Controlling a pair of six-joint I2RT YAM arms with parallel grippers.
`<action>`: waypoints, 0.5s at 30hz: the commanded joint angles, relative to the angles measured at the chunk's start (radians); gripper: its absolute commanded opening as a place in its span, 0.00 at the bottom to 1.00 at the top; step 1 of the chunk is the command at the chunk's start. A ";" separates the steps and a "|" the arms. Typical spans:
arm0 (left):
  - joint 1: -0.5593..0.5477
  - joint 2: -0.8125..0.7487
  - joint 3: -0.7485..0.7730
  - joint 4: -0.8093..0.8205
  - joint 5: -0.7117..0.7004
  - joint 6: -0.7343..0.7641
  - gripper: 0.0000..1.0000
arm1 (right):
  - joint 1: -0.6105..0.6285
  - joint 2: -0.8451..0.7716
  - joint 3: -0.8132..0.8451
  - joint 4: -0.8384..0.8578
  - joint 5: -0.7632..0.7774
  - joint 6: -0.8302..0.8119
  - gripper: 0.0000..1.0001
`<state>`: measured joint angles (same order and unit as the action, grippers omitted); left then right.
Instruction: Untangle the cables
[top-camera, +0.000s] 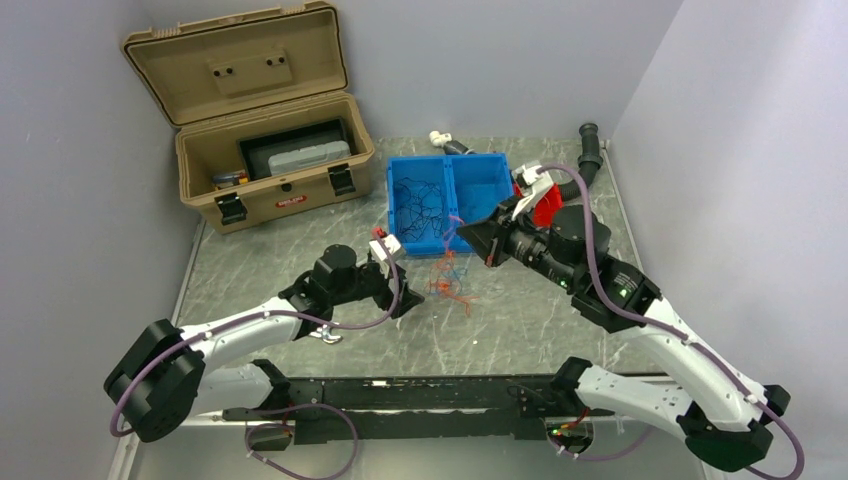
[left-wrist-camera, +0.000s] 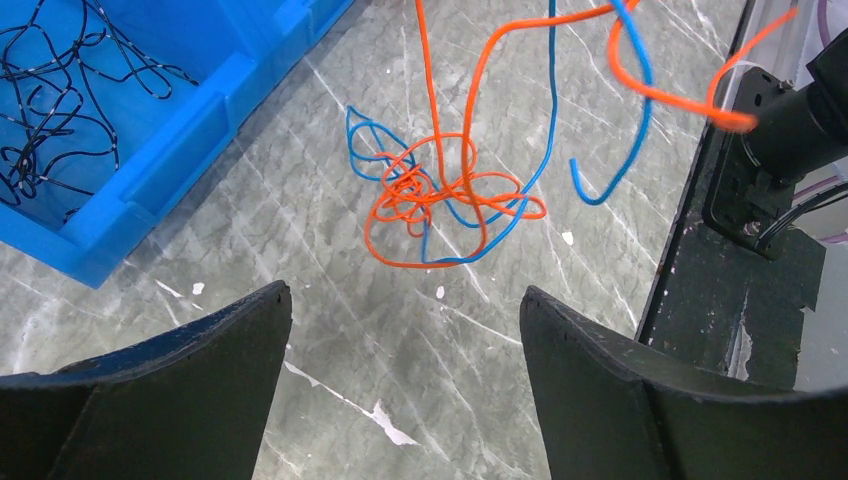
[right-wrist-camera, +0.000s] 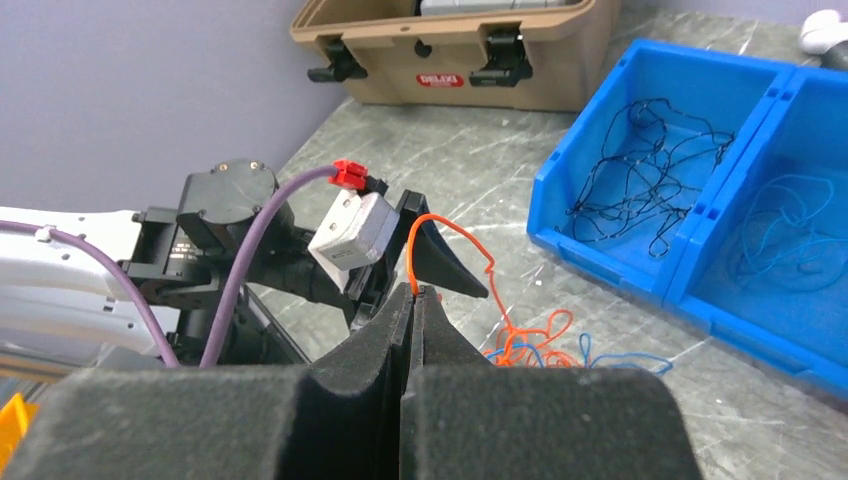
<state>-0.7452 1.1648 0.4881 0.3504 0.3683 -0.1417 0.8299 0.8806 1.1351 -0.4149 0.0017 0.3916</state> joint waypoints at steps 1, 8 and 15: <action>-0.003 -0.006 0.011 0.037 0.010 0.013 0.88 | 0.000 -0.051 0.035 0.099 0.037 -0.013 0.00; -0.005 0.016 0.002 0.100 0.023 0.001 0.86 | 0.001 -0.037 0.100 0.116 0.006 -0.010 0.00; -0.022 0.049 0.013 0.172 0.048 -0.010 0.83 | 0.001 -0.024 0.104 0.135 -0.040 0.007 0.00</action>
<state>-0.7506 1.2030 0.4881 0.4297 0.3889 -0.1513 0.8299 0.8524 1.2129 -0.3355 -0.0021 0.3923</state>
